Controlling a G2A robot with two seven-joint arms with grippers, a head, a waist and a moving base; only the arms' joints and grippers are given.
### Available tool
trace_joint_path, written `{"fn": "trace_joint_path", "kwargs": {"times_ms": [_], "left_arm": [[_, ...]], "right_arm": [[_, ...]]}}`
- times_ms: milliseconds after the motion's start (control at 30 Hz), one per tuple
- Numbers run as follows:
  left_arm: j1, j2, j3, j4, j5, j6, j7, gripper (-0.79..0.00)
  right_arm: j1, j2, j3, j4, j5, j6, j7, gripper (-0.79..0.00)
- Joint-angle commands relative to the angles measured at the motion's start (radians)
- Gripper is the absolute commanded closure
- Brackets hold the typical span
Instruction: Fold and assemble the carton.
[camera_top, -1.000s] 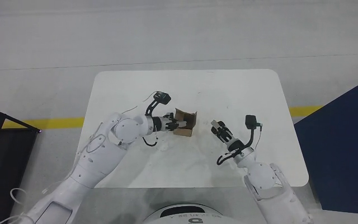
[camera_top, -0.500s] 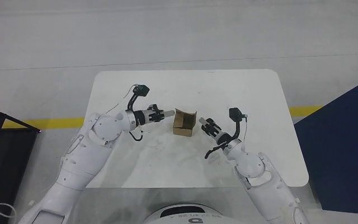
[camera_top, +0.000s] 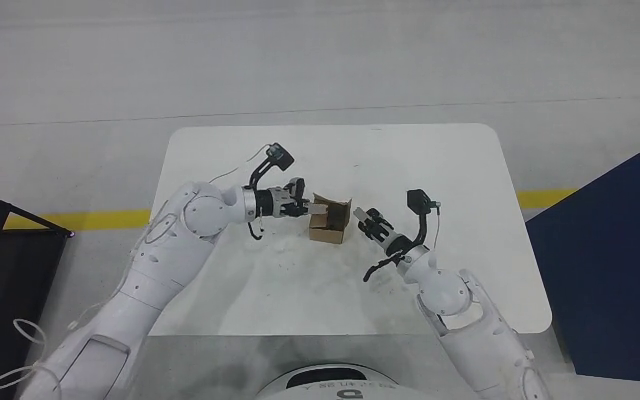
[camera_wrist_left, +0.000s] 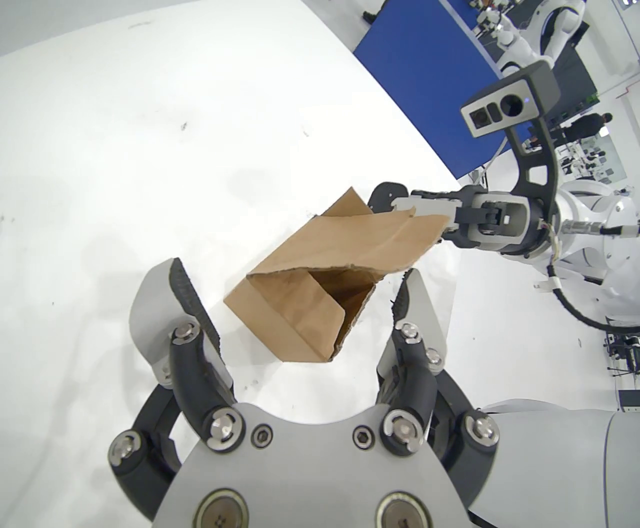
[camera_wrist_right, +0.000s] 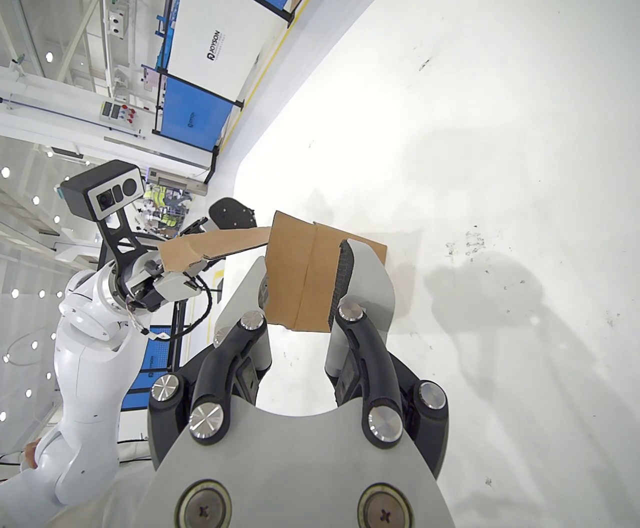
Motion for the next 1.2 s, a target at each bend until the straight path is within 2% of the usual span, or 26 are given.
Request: {"fn": "trace_joint_path", "kwargs": {"times_ms": [0, 200, 233, 267, 333, 367, 400, 433, 467, 633, 700, 1067, 1100, 1133, 1167], "left_arm": [[-0.006, -0.003, 0.007, 0.015, -0.011, -0.006, 0.009, -0.785], [-0.006, -0.003, 0.007, 0.015, -0.011, -0.006, 0.009, -0.785], [-0.006, -0.003, 0.007, 0.015, -0.011, -0.006, 0.009, -0.754], [-0.006, -0.003, 0.007, 0.015, -0.011, -0.006, 0.009, -0.662], [-0.006, -0.003, 0.007, 0.015, -0.011, -0.006, 0.009, -0.317], [-0.006, -0.003, 0.007, 0.015, -0.011, -0.006, 0.009, -0.268], [-0.006, -0.003, 0.007, 0.015, -0.011, -0.006, 0.009, -0.169], [-0.006, -0.003, 0.007, 0.015, -0.011, -0.006, 0.009, -0.022], [-0.006, -0.003, 0.007, 0.015, -0.011, -0.006, 0.009, 0.000], [-0.006, -0.003, 0.007, 0.015, -0.011, -0.006, 0.009, -0.015], [-0.006, -0.003, 0.007, 0.015, -0.011, -0.006, 0.009, 0.000], [-0.006, -0.003, 0.007, 0.015, -0.011, -0.006, 0.009, 0.000], [-0.006, -0.003, 0.007, 0.015, -0.011, -0.006, 0.009, -0.108], [-0.006, -0.003, 0.007, 0.015, -0.011, -0.006, 0.009, -0.329], [-0.006, -0.003, 0.007, 0.015, -0.011, -0.006, 0.009, -0.785]], "right_arm": [[0.001, 0.000, 0.000, -0.001, -0.002, 0.003, 0.000, -0.308], [0.005, -0.001, -0.015, -0.012, -0.022, 0.012, 0.006, -0.308], [0.006, -0.001, -0.017, -0.015, -0.027, 0.013, 0.007, -0.302], [0.007, -0.001, -0.019, -0.018, -0.030, 0.014, 0.007, -0.305], [0.010, -0.002, -0.022, -0.023, -0.036, 0.014, 0.008, -0.305], [0.010, -0.002, -0.023, -0.025, -0.039, 0.014, 0.009, -0.305], [0.011, -0.002, -0.024, -0.027, -0.041, 0.014, 0.008, -0.302], [0.011, -0.002, -0.024, -0.029, -0.042, 0.014, 0.008, -0.299], [0.011, -0.002, -0.024, -0.031, -0.043, 0.015, 0.008, -0.302], [0.002, 0.000, -0.003, -0.047, -0.035, 0.012, 0.001, -0.305], [-0.008, 0.002, 0.014, -0.054, -0.025, 0.006, 0.000, -0.277], [-0.054, 0.012, 0.109, -0.061, 0.021, -0.027, 0.002, -0.311], [-0.057, 0.012, 0.112, -0.062, 0.022, -0.029, 0.001, -0.314], [-0.060, 0.013, 0.115, -0.061, 0.023, -0.029, 0.000, -0.314], [-0.063, 0.013, 0.117, -0.060, 0.023, -0.030, 0.001, -0.317]]}}
